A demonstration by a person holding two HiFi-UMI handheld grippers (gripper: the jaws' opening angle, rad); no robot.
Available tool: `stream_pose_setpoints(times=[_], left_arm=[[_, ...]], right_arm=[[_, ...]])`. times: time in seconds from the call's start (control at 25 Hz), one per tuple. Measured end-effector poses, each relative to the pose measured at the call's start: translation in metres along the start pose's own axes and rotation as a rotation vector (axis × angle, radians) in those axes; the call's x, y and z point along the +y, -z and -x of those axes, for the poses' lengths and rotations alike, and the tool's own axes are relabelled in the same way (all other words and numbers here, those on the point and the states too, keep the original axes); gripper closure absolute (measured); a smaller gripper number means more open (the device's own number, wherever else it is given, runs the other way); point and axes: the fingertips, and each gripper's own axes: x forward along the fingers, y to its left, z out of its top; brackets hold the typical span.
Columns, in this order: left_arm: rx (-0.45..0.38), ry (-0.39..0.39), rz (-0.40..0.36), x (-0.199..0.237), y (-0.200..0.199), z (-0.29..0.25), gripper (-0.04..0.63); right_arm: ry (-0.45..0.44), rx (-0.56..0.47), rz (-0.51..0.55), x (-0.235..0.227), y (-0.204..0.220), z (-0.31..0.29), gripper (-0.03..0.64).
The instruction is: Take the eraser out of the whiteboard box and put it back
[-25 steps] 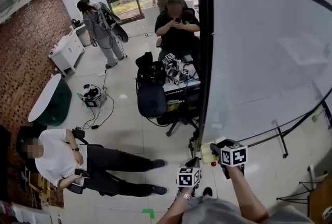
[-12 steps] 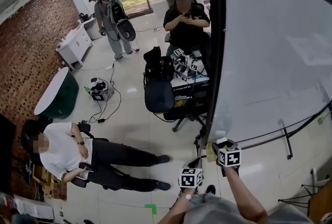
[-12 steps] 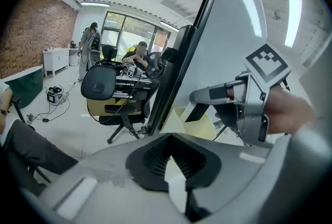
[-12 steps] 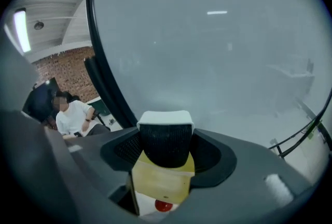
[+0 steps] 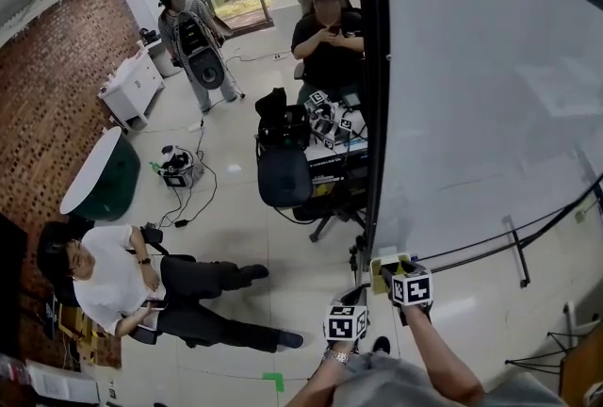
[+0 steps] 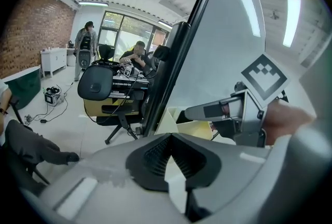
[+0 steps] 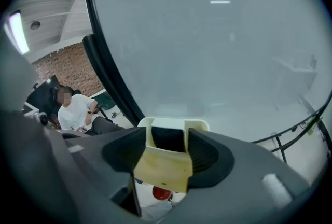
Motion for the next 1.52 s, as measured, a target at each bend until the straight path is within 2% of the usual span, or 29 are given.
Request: stream_pose_setpoints(times=[0.04,0.08,0.2,0.36,0.52,0.64,0.8,1.04,1.2,1.28,1.52], left_arm=[[0.000,0.002,-0.001,-0.002,0.000,-0.001,0.589],[0.001,0.003,-0.001,-0.004,0.002,-0.002,0.589],[0.007,0.006,-0.004,-0.013,0.009,-0.004,0.589],[0.030,0.008,-0.004,-0.027,0.025,-0.003,0.589],[0.055,-0.022,0.001,-0.025,0.047,0.010,0.589],[0.062,-0.036,0.010,-0.024,0.065,0.029,0.589],[0.045,-0.017,0.004,-0.025,0.083,0.058,0.589],[-0.005,0.029,0.022,-0.035,0.122,0.116,0.589],[0.031,0.038,0.045,-0.036,0.177,0.148,0.589],[0.039,0.042,0.046,-0.038,0.189,0.160,0.589],[0.019,0.055,0.016,-0.049,0.177,0.178,0.589]], right_arm=[[0.015,-0.012,-0.004,-0.004,0.001,0.006,0.438],[0.019,-0.023,-0.007,-0.006,0.002,0.011,0.614],[-0.034,-0.023,-0.001,-0.002,0.015,0.021,0.614],[-0.051,-0.005,0.034,0.002,0.036,0.030,0.614],[-0.145,0.022,-0.001,0.016,0.069,0.035,0.614],[-0.174,0.044,-0.023,0.030,0.095,0.046,0.614],[-0.214,0.048,-0.034,0.071,0.126,0.064,0.614],[-0.256,0.064,0.044,0.147,0.183,0.104,0.614],[-0.255,0.128,0.108,0.190,0.239,0.127,0.614],[-0.258,0.151,0.123,0.202,0.258,0.135,0.614],[-0.256,0.124,0.124,0.207,0.253,0.153,0.614]])
